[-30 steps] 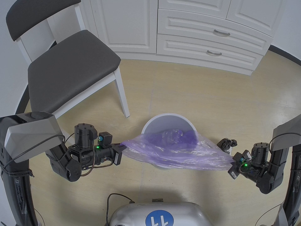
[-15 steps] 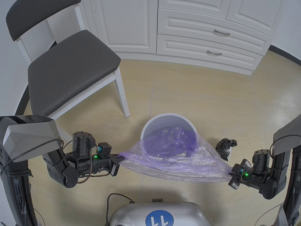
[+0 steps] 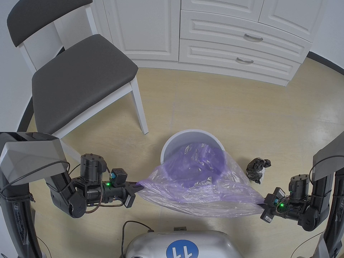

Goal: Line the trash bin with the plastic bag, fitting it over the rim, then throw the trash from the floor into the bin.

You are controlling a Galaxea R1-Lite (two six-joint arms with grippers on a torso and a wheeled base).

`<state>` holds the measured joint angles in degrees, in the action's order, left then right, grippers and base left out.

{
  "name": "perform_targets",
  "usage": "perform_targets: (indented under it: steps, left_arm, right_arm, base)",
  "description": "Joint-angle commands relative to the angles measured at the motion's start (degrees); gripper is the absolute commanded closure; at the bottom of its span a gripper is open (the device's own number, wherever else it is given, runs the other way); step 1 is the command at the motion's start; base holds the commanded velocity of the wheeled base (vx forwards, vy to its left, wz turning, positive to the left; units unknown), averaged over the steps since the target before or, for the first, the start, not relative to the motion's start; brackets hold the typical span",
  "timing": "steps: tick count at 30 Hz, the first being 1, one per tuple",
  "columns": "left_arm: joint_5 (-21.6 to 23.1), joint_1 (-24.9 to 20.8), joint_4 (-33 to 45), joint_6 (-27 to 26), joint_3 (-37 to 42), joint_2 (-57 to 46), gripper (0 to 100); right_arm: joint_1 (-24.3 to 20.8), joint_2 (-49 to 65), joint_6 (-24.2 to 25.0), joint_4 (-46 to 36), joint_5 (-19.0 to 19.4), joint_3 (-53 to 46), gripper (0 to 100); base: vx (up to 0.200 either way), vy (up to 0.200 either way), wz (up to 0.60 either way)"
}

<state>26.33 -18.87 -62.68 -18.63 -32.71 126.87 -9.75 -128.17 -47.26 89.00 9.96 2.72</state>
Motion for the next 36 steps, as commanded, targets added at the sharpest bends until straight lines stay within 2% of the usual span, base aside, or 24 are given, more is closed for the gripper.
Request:
perform_targets:
  steps: [1, 4, 8, 13, 17, 22, 29, 36]
  left_arm:
    - [-0.4, -0.1, -0.2, 0.3, -3.0, 4.8, 100]
    - [-3.0, -0.1, -0.4, 1.1, -6.0, 7.3, 100]
    - [-8.2, -0.6, -0.9, 8.5, -10.9, 9.0, 100]
    - [-8.8, -0.7, -0.9, 14.4, -14.6, 9.0, 100]
    - [-9.9, -1.2, -1.9, 16.0, -15.5, 9.5, 100]
    - [-13.9, -3.3, -10.2, 20.6, -17.5, 12.4, 100]
    - [-14.6, -3.4, -11.0, 21.0, -17.1, 12.0, 100]
    - [-14.6, -2.8, -9.9, 20.4, -17.0, 12.4, 100]
  right_arm:
    - [0.4, -3.0, 0.2, 1.0, -0.4, 2.7, 100]
    - [1.3, -4.8, 0.9, 1.0, -0.5, 5.8, 100]
    - [2.5, -6.3, 4.5, 1.0, -2.0, 11.3, 100]
    - [2.0, -6.5, 11.3, 1.0, -5.9, 16.2, 100]
    - [1.9, -7.5, 14.9, 1.0, -9.2, 20.0, 100]
    - [1.9, -9.3, 17.3, 1.0, -11.3, 24.2, 100]
    - [2.2, -10.6, 21.0, 1.0, -14.8, 28.8, 100]
    - [2.5, -12.3, 20.8, 1.0, -14.8, 28.9, 100]
  base:
    - [0.000, 0.000, 0.00]
    - [0.000, 0.000, 0.00]
    - [0.000, 0.000, 0.00]
    - [0.000, 0.000, 0.00]
    - [0.000, 0.000, 0.00]
    - [0.000, 0.000, 0.00]
    - [0.000, 0.000, 0.00]
    - [0.000, 0.000, 0.00]
